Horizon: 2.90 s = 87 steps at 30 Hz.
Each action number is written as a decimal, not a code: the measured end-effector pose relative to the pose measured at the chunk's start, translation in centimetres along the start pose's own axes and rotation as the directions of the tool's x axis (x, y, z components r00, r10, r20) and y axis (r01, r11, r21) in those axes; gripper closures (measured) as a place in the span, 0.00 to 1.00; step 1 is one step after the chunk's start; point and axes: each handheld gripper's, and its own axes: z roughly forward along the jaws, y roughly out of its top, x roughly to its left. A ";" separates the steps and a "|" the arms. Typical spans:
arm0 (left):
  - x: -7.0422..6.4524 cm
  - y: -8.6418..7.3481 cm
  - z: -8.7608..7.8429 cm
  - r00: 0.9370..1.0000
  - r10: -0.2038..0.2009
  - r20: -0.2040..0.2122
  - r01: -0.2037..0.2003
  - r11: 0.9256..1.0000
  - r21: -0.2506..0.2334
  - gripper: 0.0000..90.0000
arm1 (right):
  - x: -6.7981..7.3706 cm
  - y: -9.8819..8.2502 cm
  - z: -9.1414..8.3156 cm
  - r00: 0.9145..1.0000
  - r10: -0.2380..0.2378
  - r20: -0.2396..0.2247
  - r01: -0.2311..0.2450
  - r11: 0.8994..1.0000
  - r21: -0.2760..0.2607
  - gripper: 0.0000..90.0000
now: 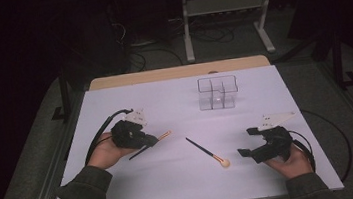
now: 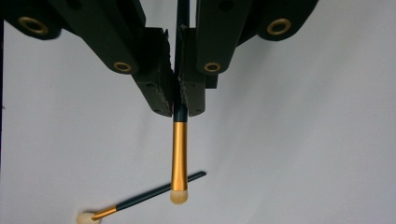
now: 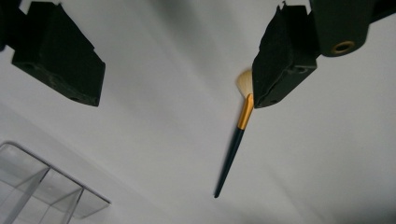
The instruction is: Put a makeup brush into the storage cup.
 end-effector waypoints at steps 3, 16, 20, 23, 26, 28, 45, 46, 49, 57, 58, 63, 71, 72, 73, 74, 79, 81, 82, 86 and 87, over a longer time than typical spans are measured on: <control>-0.1 -0.3 -0.2 1.000 0.001 -0.002 -0.001 1.000 -0.012 0.93 | 0.1 0.3 0.0 1.000 -0.001 -0.010 0.001 1.000 -0.003 0.18; -1.0 -1.5 -1.2 1.000 0.002 0.010 -0.001 0.996 -0.093 0.92 | 0.9 2.6 0.2 0.998 -0.008 -0.057 0.008 1.000 0.008 0.19; -1.2 -1.8 -1.4 1.000 0.003 0.010 -0.002 0.994 -0.110 0.93 | 1.2 3.4 0.3 0.997 -0.028 -0.069 0.029 1.000 0.001 0.20; -1.3 -1.9 -1.5 1.000 -0.002 0.018 0.005 0.992 -0.129 0.93 | 1.3 4.0 0.3 0.996 -0.033 -0.080 0.033 0.999 0.004 0.20; -1.5 -2.0 -1.4 1.000 0.001 0.022 0.003 0.990 -0.140 0.93 | 1.4 4.6 0.3 0.995 -0.039 -0.092 0.040 0.999 -0.001 0.20; -1.6 -2.1 -1.4 1.000 -0.002 0.031 0.007 0.989 -0.150 0.93 | 1.4 5.0 0.2 0.994 -0.041 -0.097 0.041 0.999 -0.001 0.20; -2.6 -1.5 -0.6 0.998 0.026 0.061 -0.014 0.982 -0.188 0.93 | 2.0 7.7 1.2 0.985 -0.065 -0.159 0.070 0.997 0.029 0.23; -2.6 -1.5 -0.6 0.998 0.026 0.061 -0.014 0.982 -0.188 0.93 | 2.0 7.8 1.3 0.984 -0.070 -0.163 0.076 0.997 0.031 0.23; -2.7 -1.4 -0.7 0.998 0.025 0.066 -0.011 0.978 -0.211 0.93 | 2.1 8.1 1.4 0.983 -0.068 -0.168 0.074 0.997 0.033 0.23; -3.2 -0.9 -0.8 0.996 0.046 0.074 -0.027 0.972 -0.232 0.93 | 2.8 9.5 1.9 0.973 -0.087 -0.212 0.098 0.994 0.041 0.25; -3.2 -0.9 -0.8 0.996 0.046 0.074 -0.027 0.972 -0.232 0.93 | 2.8 9.5 1.9 0.973 -0.087 -0.212 0.098 0.994 0.041 0.25; -3.4 -0.8 -0.7 0.995 0.048 0.083 -0.026 0.967 -0.252 0.93 | 3.2 10.3 2.4 0.965 -0.097 -0.243 0.113 0.992 0.051 0.26; -3.8 -0.4 -0.5 0.994 0.067 0.091 -0.040 0.960 -0.277 0.93 | 3.8 11.5 2.6 0.953 -0.108 -0.284 0.125 0.991 0.041 0.28; -3.9 -0.3 -0.5 0.993 0.065 0.094 -0.037 0.961 -0.273 0.93 | 4.0 11.6 2.6 0.950 -0.107 -0.292 0.124 0.991 0.040 0.29; -4.0 -0.2 -0.4 0.993 0.075 0.093 -0.047 0.961 -0.272 0.93 | 4.1 11.8 2.6 0.949 -0.108 -0.295 0.126 0.991 0.042 0.29; -4.1 -0.2 -0.3 0.993 0.075 0.095 -0.046 0.961 -0.272 0.93 | 4.1 11.9 2.7 0.948 -0.121 -0.293 0.139 0.989 0.041 0.29; -4.5 0.3 -0.1 0.990 0.096 0.100 -0.065 0.957 -0.282 0.93 | 4.5 12.3 2.9 0.939 -0.134 -0.317 0.155 0.987 0.042 0.32; -4.7 0.4 0.0 0.989 0.101 0.107 -0.067 0.956 -0.284 0.93 | 4.7 12.4 3.0 0.935 -0.129 -0.331 0.152 0.987 0.044 0.33; -4.7 0.5 0.1 0.988 0.106 0.109 -0.071 0.955 -0.287 0.93 | 4.8 12.5 3.1 0.934 -0.137 -0.329 0.160 0.986 0.043 0.34; -5.1 0.8 0.5 0.986 0.110 0.122 -0.072 0.955 -0.287 0.93 | 5.1 12.6 3.5 0.926 -0.151 -0.345 0.180 0.982 0.055 0.38; -5.1 0.9 0.6 0.986 0.117 0.121 -0.078 0.955 -0.285 0.93 | 5.3 12.7 3.6 0.922 -0.148 -0.357 0.180 0.982 0.056 0.40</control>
